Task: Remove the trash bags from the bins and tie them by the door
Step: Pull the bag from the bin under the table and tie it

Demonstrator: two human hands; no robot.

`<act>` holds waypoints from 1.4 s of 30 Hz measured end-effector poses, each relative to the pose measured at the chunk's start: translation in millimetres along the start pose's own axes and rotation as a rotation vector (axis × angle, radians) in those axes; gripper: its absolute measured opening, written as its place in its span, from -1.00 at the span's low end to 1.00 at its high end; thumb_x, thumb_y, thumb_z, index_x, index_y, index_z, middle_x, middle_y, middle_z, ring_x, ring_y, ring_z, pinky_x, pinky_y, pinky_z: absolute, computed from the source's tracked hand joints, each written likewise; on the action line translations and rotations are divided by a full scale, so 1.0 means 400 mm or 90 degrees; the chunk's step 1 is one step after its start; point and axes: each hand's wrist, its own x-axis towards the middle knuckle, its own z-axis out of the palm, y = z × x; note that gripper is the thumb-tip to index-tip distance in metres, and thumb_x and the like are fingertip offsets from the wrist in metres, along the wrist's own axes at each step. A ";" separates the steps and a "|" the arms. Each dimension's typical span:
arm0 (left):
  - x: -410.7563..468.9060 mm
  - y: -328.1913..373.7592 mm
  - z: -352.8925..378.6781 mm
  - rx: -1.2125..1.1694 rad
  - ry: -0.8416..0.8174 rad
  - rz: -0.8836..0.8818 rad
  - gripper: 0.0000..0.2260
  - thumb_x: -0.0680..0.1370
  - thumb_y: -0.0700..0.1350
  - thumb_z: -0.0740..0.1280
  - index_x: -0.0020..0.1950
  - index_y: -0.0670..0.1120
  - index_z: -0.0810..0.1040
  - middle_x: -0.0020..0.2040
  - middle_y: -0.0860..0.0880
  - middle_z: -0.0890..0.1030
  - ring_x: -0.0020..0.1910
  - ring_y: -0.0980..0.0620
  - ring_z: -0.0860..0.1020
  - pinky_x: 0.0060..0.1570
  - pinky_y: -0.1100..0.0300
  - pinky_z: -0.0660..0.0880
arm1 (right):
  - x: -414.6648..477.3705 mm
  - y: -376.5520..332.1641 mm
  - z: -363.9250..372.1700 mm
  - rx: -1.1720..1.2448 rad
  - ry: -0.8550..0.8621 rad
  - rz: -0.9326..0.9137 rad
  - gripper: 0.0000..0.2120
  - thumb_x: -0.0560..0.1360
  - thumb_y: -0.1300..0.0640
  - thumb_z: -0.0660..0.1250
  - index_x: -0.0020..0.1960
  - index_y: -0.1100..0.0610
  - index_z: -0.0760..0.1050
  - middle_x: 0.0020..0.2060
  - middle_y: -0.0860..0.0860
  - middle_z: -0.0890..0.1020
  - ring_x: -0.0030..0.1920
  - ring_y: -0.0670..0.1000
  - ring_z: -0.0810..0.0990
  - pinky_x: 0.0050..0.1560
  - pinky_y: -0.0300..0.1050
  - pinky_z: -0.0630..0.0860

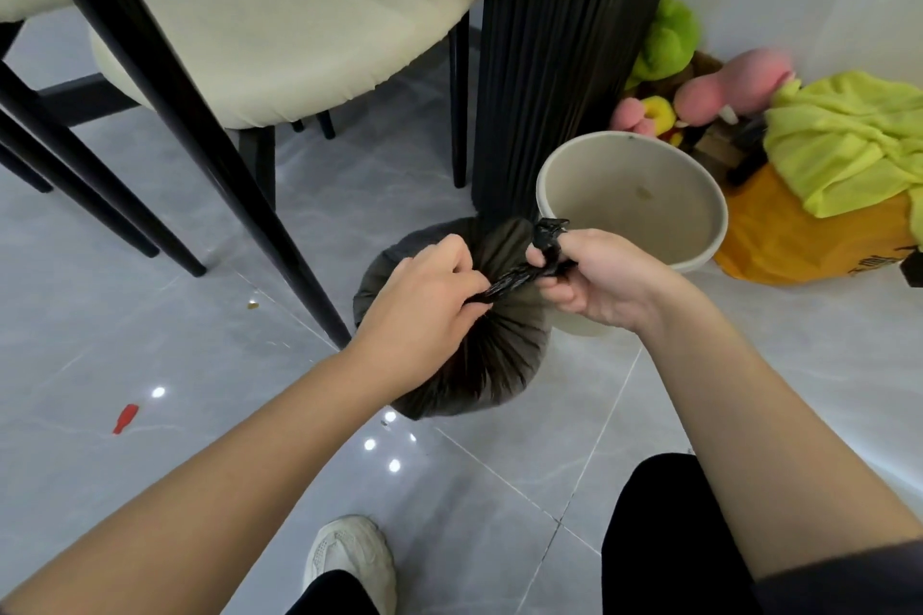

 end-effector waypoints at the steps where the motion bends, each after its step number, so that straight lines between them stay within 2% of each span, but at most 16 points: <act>1: 0.003 -0.003 -0.005 0.015 0.001 0.003 -0.89 0.51 -0.10 0.37 -0.10 -0.13 0.60 -0.14 0.00 0.35 -0.16 -0.01 0.41 -0.18 0.02 0.45 | 0.002 -0.001 0.005 0.029 0.001 0.004 -0.71 0.52 0.32 -0.03 -0.28 0.15 0.36 -0.51 0.02 0.37 -0.59 -0.09 0.26 -0.63 -0.32 0.12; 4: 0.010 -0.010 -0.019 0.070 -0.009 0.022 -0.85 0.53 -0.06 0.31 -0.12 -0.11 0.61 -0.16 -0.02 0.43 -0.27 -0.01 0.45 -0.36 0.13 0.37 | 0.008 0.000 0.014 0.165 0.000 0.047 -0.71 0.54 0.27 -0.01 -0.25 0.15 0.41 -0.49 0.03 0.46 -0.57 -0.10 0.39 -0.62 -0.34 0.30; 7: 0.007 -0.012 -0.028 0.136 0.000 0.038 -0.73 0.55 0.01 0.14 -0.12 -0.04 0.61 -0.27 0.03 0.52 -0.43 -0.04 0.52 -0.54 0.20 0.34 | 0.010 0.010 0.010 0.415 -0.043 0.085 -0.76 0.55 0.22 0.05 -0.18 0.18 0.46 -0.41 0.05 0.55 -0.46 -0.07 0.57 -0.51 -0.32 0.52; 11: -0.001 -0.011 -0.011 0.041 0.001 0.034 -0.72 0.55 0.00 0.14 -0.11 -0.09 0.58 -0.28 0.03 0.54 -0.38 -0.05 0.53 -0.46 0.08 0.47 | 0.005 0.029 0.002 0.468 -0.101 0.013 -0.78 0.55 0.27 0.08 -0.04 0.27 0.50 -0.25 0.13 0.67 -0.26 0.01 0.69 -0.32 -0.24 0.62; 14: -0.003 -0.015 0.000 -0.050 -0.003 -0.040 -0.80 0.56 -0.05 0.26 -0.22 -0.11 0.51 -0.36 0.08 0.41 -0.37 0.09 0.41 -0.34 0.12 0.40 | 0.005 0.043 -0.006 0.283 -0.105 -0.064 -0.72 0.52 0.42 0.07 -0.02 0.16 0.50 -0.15 0.13 0.68 -0.15 0.03 0.67 -0.26 -0.21 0.59; 16: -0.002 -0.015 0.000 -0.116 -0.002 -0.115 -0.77 0.55 -0.07 0.32 -0.29 -0.08 0.46 -0.43 0.09 0.36 -0.40 0.14 0.38 -0.35 0.26 0.29 | 0.004 0.060 -0.014 0.052 -0.059 -0.117 -0.67 0.51 0.46 0.12 0.03 0.12 0.51 -0.17 0.08 0.66 -0.17 0.01 0.60 -0.24 -0.24 0.51; 18: 0.003 -0.013 -0.008 -0.182 -0.012 -0.190 -0.76 0.54 -0.07 0.34 -0.31 -0.11 0.47 -0.46 0.08 0.36 -0.43 0.17 0.38 -0.39 0.35 0.27 | 0.006 0.079 -0.011 -0.187 -0.050 -0.160 -0.69 0.53 0.38 0.22 0.16 0.10 0.54 -0.20 -0.01 0.60 -0.21 -0.07 0.53 -0.20 -0.29 0.46; 21: 0.017 -0.015 -0.031 -0.218 -0.051 -0.224 -0.73 0.53 -0.06 0.34 -0.28 -0.20 0.49 -0.43 0.05 0.39 -0.43 0.15 0.35 -0.38 0.34 0.29 | 0.017 0.093 0.016 -0.397 -0.056 -0.210 -0.57 0.48 0.16 0.40 0.33 0.03 0.43 -0.28 -0.11 0.52 -0.28 -0.12 0.46 -0.18 -0.31 0.43; 24: 0.025 -0.020 -0.058 -0.242 -0.105 -0.203 -0.80 0.53 -0.09 0.35 -0.30 -0.06 0.52 -0.37 0.12 0.48 -0.35 0.25 0.47 -0.32 0.42 0.35 | 0.031 0.092 0.042 -0.604 -0.010 -0.289 -0.63 0.42 0.01 0.46 0.18 -0.06 0.45 -0.39 -0.15 0.45 -0.38 -0.19 0.41 -0.28 -0.30 0.32; 26: 0.030 -0.020 -0.066 -0.279 -0.096 -0.220 -0.81 0.52 -0.13 0.36 -0.27 0.07 0.52 -0.32 0.17 0.56 -0.27 0.33 0.52 -0.24 0.46 0.39 | 0.033 0.088 0.050 -0.738 0.080 -0.363 -0.67 0.42 -0.09 0.41 0.16 -0.05 0.53 -0.31 -0.16 0.51 -0.26 -0.20 0.46 -0.23 -0.22 0.30; 28: 0.032 -0.019 -0.062 -0.287 -0.065 -0.245 -0.76 0.51 -0.15 0.38 -0.32 0.10 0.50 -0.35 0.17 0.56 -0.30 0.32 0.51 -0.25 0.43 0.39 | 0.039 0.086 0.056 -0.844 0.192 -0.442 -0.72 0.41 -0.16 0.38 0.06 -0.06 0.61 -0.10 -0.05 0.61 0.01 0.00 0.52 -0.10 -0.13 0.33; 31: 0.041 -0.011 -0.050 -0.301 -0.052 -0.265 -0.91 0.50 -0.16 0.39 -0.21 -0.09 0.59 -0.25 -0.02 0.63 -0.23 0.09 0.55 -0.19 0.23 0.43 | 0.048 0.092 0.054 -0.840 0.234 -0.523 -0.77 0.36 -0.17 0.41 -0.28 -0.01 0.58 -0.06 -0.05 0.53 0.13 0.05 0.38 0.03 -0.10 0.22; 34: 0.049 -0.020 -0.048 -0.294 -0.027 -0.276 -0.85 0.50 -0.14 0.40 -0.08 -0.24 0.59 -0.23 -0.09 0.60 -0.24 -0.05 0.51 -0.19 0.12 0.41 | 0.041 0.103 0.040 -0.692 0.162 -0.477 -0.68 0.40 -0.10 0.42 -0.41 0.06 0.48 -0.18 -0.22 0.46 -0.07 -0.11 0.46 -0.04 -0.18 0.32; 37: 0.053 -0.027 -0.051 -0.258 -0.007 -0.260 -0.83 0.49 -0.13 0.41 -0.08 -0.25 0.59 -0.17 -0.14 0.61 -0.14 -0.10 0.55 -0.09 0.04 0.47 | 0.030 0.105 0.037 -0.574 0.145 -0.399 -0.73 0.45 -0.07 0.38 -0.31 0.04 0.42 -0.33 -0.06 0.58 -0.25 0.01 0.56 -0.12 -0.01 0.50; 39: 0.050 -0.026 -0.052 -0.234 -0.021 -0.213 -0.85 0.50 -0.15 0.41 -0.15 -0.24 0.58 -0.19 -0.12 0.60 -0.11 -0.15 0.56 -0.09 0.02 0.48 | 0.033 0.103 0.040 -0.553 0.143 -0.362 -0.83 0.46 -0.05 0.37 -0.13 0.01 0.42 -0.31 -0.05 0.57 -0.25 -0.03 0.55 -0.17 -0.08 0.48; 42: 0.047 -0.019 -0.059 -0.212 -0.042 -0.149 -0.87 0.50 -0.16 0.41 -0.22 -0.18 0.60 -0.27 -0.04 0.50 -0.18 -0.15 0.54 -0.18 0.09 0.42 | 0.051 0.113 0.037 -0.656 0.146 -0.383 -0.73 0.43 -0.15 0.29 0.00 0.01 0.56 -0.04 -0.03 0.50 0.04 0.01 0.49 0.06 -0.08 0.42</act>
